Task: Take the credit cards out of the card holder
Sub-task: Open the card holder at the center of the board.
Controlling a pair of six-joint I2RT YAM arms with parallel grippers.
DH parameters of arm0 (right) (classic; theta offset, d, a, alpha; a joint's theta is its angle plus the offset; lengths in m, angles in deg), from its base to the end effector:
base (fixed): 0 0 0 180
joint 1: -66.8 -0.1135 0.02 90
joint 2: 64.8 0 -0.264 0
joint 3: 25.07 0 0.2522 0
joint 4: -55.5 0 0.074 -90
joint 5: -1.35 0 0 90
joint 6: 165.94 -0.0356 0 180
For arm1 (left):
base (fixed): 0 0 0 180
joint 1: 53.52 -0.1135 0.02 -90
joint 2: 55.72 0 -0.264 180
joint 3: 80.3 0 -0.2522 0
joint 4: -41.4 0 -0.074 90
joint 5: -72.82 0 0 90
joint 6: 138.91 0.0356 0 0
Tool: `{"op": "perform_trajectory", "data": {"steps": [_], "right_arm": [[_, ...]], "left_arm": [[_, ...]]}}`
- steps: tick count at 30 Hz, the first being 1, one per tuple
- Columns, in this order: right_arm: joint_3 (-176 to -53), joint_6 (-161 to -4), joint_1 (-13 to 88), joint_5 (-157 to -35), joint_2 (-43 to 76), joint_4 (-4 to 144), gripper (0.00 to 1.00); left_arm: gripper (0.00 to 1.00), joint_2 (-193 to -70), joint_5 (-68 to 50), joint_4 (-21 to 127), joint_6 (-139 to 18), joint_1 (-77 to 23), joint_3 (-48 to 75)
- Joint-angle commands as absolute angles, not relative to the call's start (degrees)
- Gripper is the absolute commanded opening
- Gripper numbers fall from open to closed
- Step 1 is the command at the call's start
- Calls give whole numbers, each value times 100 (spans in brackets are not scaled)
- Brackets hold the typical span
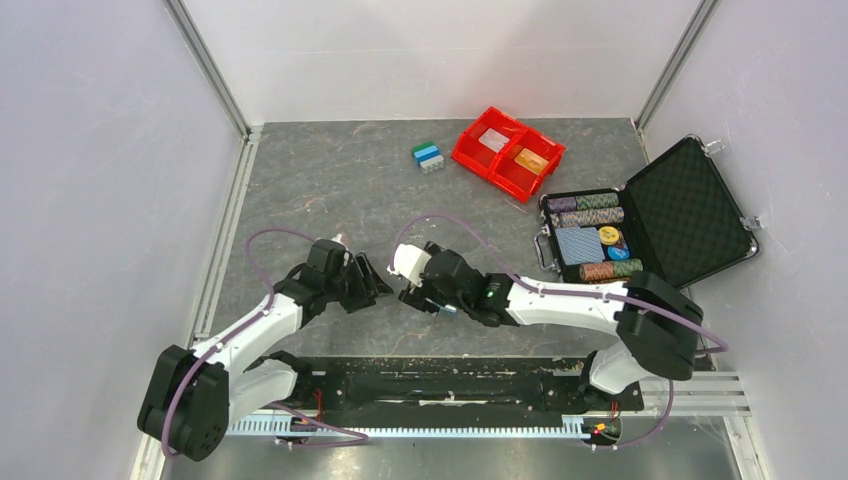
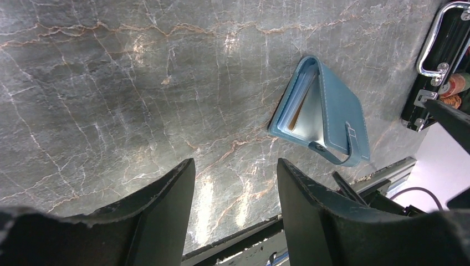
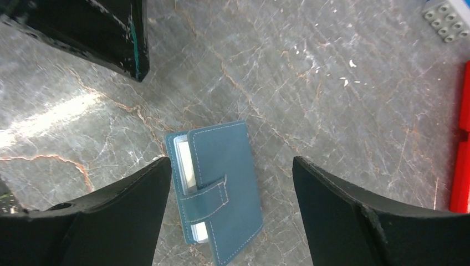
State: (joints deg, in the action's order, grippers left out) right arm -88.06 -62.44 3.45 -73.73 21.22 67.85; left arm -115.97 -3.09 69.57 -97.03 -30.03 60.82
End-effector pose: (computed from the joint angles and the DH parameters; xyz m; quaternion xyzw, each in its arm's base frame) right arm 0.1527 0.2838 0.2154 -0.5009 0.7272 0.0871 0.4612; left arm 0.1747 -0.0854 0.1682 -0.1572 0.9188 -0.2941 0.2110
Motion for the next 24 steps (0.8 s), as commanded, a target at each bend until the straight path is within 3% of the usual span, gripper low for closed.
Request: {"op": "perform_trajectory", "data": {"steps": [1, 4, 6, 10, 17, 24], "right_arm": [[-9107, -6077, 367, -7391, 2470, 6792, 82], [-9165, -6232, 457, -7378, 2701, 6781, 79], [-9174, -6424, 605, -7428, 2802, 6769, 71], [-9039, -7010, 1061, -7971, 2754, 6662, 33], [-8216, -8342, 2177, -9599, 2576, 5931, 2], [-7685, -9438, 2901, -10932, 2625, 5062, 0]], "left_arm": [[63, -11528, -173, 6755, -9568, -3021, 6147], [63, -11520, -149, 6722, -9539, -3021, 6191], [63, -11508, -115, 6666, -9541, -3021, 6233], [63, -11530, -37, 6575, -9492, -3014, 6283], [66, -11739, 406, 6146, -9420, -3009, 6314], [69, -11808, 994, 5020, -9640, -2988, 6567]]}}
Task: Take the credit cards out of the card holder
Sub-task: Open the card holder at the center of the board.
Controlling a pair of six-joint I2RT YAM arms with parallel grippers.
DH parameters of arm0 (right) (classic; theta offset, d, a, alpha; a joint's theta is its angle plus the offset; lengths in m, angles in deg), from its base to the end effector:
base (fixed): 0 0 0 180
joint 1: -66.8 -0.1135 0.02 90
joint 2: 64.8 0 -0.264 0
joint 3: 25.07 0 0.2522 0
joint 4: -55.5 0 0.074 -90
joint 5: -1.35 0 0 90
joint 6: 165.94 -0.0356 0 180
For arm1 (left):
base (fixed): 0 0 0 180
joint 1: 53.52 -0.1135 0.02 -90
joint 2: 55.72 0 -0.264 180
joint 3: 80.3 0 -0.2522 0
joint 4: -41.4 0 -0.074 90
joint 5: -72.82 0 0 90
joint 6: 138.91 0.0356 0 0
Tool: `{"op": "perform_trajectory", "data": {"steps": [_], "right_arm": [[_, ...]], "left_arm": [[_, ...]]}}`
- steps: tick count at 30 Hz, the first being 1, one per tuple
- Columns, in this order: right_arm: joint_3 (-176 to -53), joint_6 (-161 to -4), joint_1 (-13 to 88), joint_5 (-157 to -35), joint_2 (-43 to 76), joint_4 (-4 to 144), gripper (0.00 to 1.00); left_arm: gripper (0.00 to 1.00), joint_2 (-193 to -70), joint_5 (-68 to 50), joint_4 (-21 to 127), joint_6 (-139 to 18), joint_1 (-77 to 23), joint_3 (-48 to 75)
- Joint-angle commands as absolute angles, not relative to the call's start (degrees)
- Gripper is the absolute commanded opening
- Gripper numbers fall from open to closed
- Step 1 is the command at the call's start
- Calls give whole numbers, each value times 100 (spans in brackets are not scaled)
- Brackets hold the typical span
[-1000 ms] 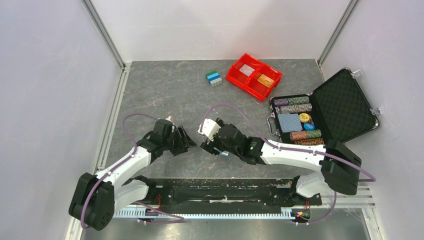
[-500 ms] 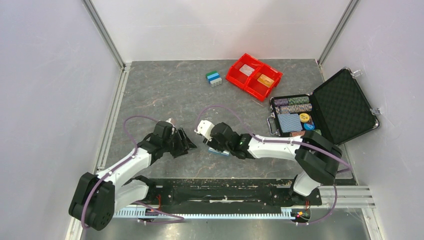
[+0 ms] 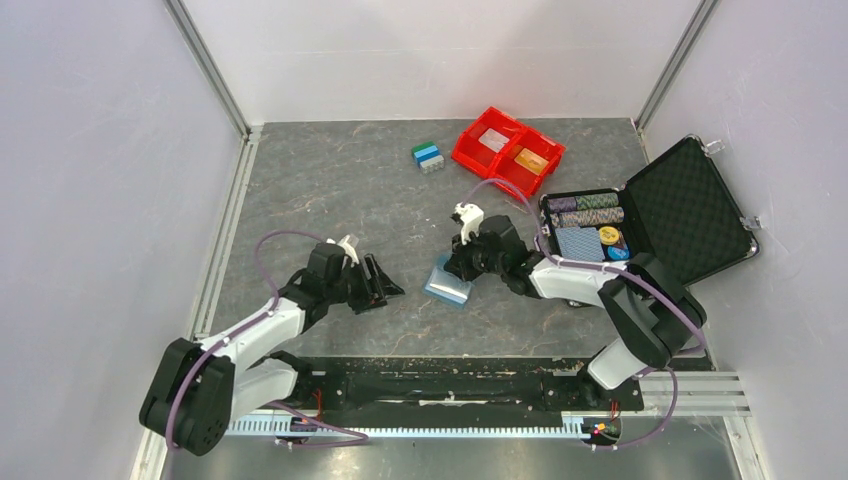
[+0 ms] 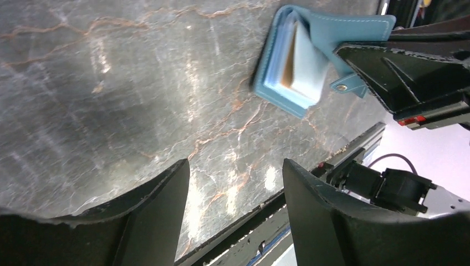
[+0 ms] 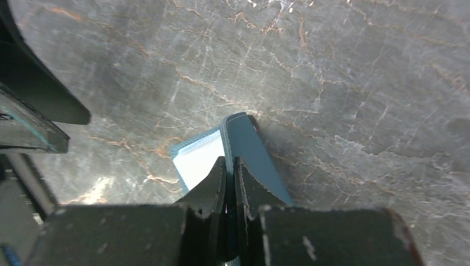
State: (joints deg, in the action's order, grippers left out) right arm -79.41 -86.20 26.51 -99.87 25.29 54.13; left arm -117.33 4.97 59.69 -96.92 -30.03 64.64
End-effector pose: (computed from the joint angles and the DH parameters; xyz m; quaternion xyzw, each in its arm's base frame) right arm 0.2358 0.2090 0.1686 -0.2721 0.8384 0.2764 0.3829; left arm 0.1743 -0.0904 0.1576 -0.1203 0.9011 -0.3641 0.2022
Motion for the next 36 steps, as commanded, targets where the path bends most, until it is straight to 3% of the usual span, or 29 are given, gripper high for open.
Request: {"op": "perform_trajectory", "data": {"steps": [1, 8, 18, 36], "right_arm": [[-7659, -9534, 2938, -10984, 2641, 5021, 0], [-7261, -10947, 3156, -11636, 2598, 3978, 0], [-6496, -12316, 3865, -12239, 2619, 2791, 0], [-5931, -12015, 4584, -12324, 3101, 2623, 0]], "left_arm": [[70, -11837, 1051, 4842, -9675, -2976, 6601], [75, -12353, 1362, 3477, -10009, -2860, 6759], [75, -12738, 1299, 3172, -9963, -2742, 6868], [73, -13614, 1115, 2558, -10027, -2232, 6760]]}}
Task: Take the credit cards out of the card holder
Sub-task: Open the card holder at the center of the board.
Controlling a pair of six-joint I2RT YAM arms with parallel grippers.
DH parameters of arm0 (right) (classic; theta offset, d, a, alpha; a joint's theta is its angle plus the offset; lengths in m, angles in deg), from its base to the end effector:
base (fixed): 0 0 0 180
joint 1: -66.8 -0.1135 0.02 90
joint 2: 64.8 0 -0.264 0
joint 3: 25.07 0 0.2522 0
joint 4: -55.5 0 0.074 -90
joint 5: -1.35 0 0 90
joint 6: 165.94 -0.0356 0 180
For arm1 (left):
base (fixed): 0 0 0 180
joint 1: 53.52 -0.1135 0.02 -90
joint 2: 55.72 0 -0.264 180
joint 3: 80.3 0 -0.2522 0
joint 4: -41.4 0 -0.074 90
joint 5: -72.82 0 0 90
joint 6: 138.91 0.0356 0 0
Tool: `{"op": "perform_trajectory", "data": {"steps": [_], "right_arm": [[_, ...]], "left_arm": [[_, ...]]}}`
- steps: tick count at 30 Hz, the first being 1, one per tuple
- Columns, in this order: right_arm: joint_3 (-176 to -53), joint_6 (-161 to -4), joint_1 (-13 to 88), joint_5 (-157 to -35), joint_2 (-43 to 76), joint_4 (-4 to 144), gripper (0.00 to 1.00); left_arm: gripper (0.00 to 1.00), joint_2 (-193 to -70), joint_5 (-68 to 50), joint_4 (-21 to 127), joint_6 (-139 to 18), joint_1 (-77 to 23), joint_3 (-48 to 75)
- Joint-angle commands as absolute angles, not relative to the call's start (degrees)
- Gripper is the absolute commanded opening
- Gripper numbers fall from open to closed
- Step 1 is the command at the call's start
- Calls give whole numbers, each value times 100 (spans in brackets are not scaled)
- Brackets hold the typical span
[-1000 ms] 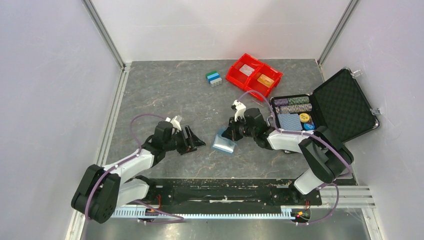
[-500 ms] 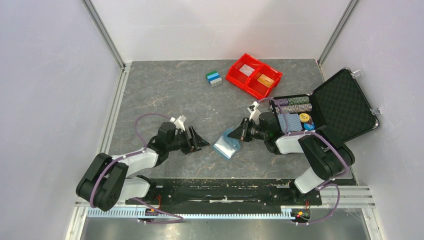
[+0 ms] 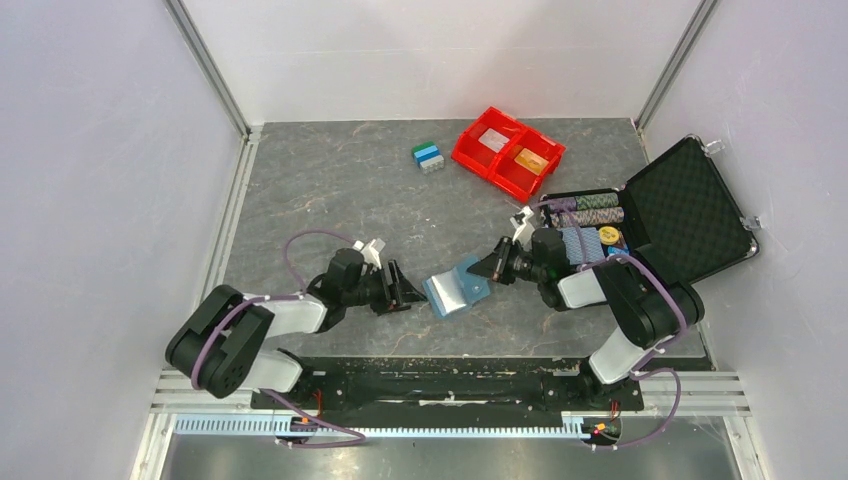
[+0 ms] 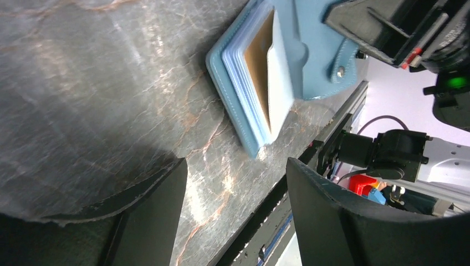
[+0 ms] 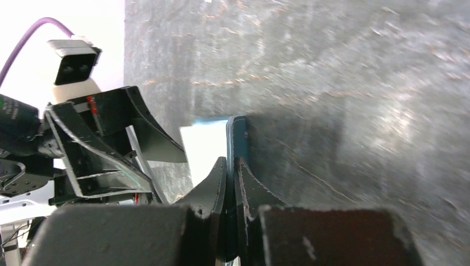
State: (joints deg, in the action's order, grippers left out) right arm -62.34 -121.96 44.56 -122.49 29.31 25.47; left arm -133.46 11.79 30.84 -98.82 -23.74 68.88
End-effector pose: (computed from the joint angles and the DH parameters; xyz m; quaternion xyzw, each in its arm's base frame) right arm 0.2418 0.1203 0.1190 0.0187 0.8288 0.4864 0.2758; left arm 0.1831 -0.1247 0.1249 -0.0399 0.8705 -0.4513 0.1924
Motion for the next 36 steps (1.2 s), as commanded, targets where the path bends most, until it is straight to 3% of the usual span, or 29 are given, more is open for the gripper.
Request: {"op": "perform_trajectory", "data": {"steps": [1, 18, 25, 29, 36], "right_arm": [[-5899, -11999, 4611, -12327, 3090, 2620, 0], [-5692, -12010, 4623, -12383, 2827, 2488, 0], [-5686, -12024, 4622, -12367, 2809, 2487, 0], [-5689, -12050, 4623, -12346, 2799, 2479, 0], [-5682, -12083, 4618, -12322, 2839, 2462, 0]], "left_arm": [[73, -13684, 1116, 2493, -10061, -2193, 6736], [70, -14823, 1068, 1534, -10283, -1939, 6389], [64, -14977, 1130, 1285, -10367, -1942, 6411], [53, -14989, 1160, 1219, -10390, -1941, 6443], [53, -14865, 1244, 761, -10543, -1936, 6663]]}}
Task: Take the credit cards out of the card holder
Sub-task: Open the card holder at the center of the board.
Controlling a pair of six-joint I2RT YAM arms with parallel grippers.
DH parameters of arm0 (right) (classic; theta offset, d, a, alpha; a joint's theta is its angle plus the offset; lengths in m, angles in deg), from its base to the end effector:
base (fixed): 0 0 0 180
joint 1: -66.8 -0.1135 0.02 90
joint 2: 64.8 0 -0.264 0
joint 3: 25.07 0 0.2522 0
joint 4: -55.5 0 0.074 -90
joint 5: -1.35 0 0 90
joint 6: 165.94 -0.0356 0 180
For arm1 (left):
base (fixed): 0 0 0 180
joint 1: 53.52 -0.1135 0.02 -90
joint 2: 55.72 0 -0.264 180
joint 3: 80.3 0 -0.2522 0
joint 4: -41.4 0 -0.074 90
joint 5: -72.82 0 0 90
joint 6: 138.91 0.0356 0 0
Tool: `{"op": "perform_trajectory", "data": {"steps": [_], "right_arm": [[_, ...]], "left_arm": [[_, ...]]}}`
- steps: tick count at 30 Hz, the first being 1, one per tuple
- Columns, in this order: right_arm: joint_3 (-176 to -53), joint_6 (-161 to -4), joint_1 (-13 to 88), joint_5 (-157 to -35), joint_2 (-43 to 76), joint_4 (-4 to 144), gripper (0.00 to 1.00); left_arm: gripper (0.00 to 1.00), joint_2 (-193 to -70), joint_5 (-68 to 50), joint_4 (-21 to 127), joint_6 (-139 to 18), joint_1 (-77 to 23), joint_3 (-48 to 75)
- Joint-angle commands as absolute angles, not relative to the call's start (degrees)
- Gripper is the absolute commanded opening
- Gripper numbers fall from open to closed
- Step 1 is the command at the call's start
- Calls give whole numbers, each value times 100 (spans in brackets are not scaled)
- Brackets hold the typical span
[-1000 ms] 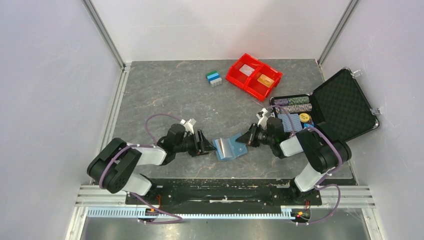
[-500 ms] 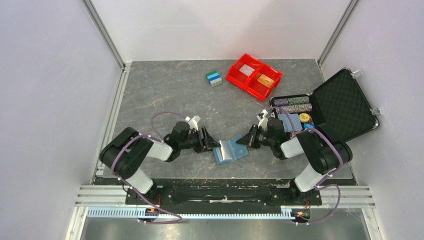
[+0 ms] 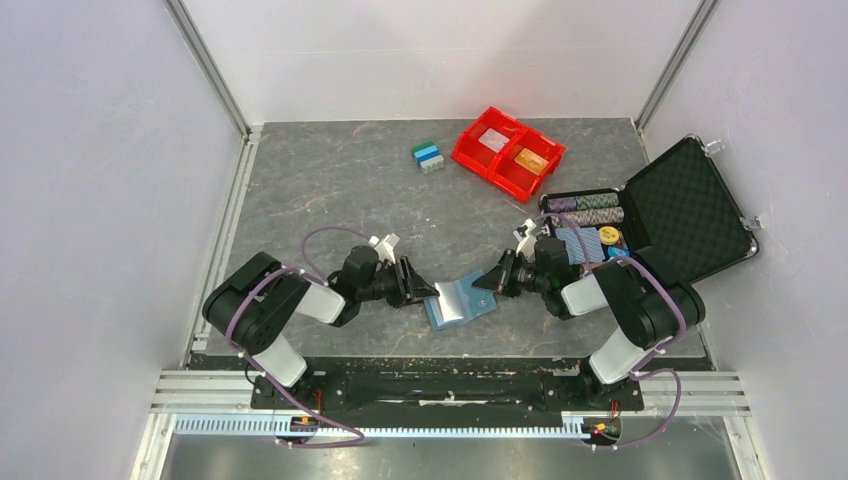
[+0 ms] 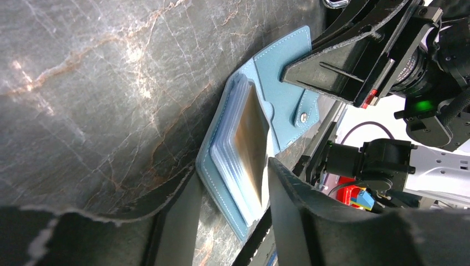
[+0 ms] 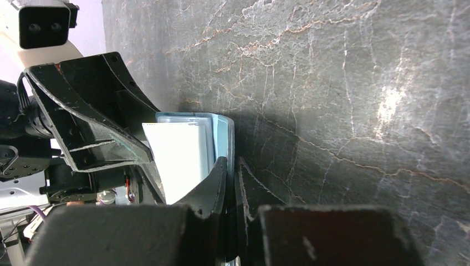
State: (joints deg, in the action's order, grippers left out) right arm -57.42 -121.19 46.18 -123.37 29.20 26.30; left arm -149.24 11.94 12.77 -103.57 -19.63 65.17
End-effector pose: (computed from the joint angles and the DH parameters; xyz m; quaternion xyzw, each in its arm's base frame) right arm 0.2225 0.1054 0.0995 0.0381 0.8480 0.4693 0.2434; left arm 0.2035 -0.1576 0.1077 -0.0284 0.8485 -0.4922 0.1924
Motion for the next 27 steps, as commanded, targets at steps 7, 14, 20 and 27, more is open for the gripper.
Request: {"op": "perform_trajectory", "data": {"steps": [7, 14, 20, 27], "right_arm": [[-5688, -12107, 4619, -12319, 2869, 2419, 0], [-5671, -12139, 4621, -12336, 2853, 2391, 0], [-6009, -11508, 4617, -12019, 2465, 3383, 25], [-6975, -10283, 4586, -10889, 1110, 5874, 61]], "left_arm": [[39, -14866, 1331, 462, -10567, -1936, 6766], [22, -15144, 1455, -103, -10815, -1937, 6814], [4, -15265, 1466, -146, -10885, -1939, 6801], [2, -15185, 1417, 126, -10833, -1942, 6762]]}}
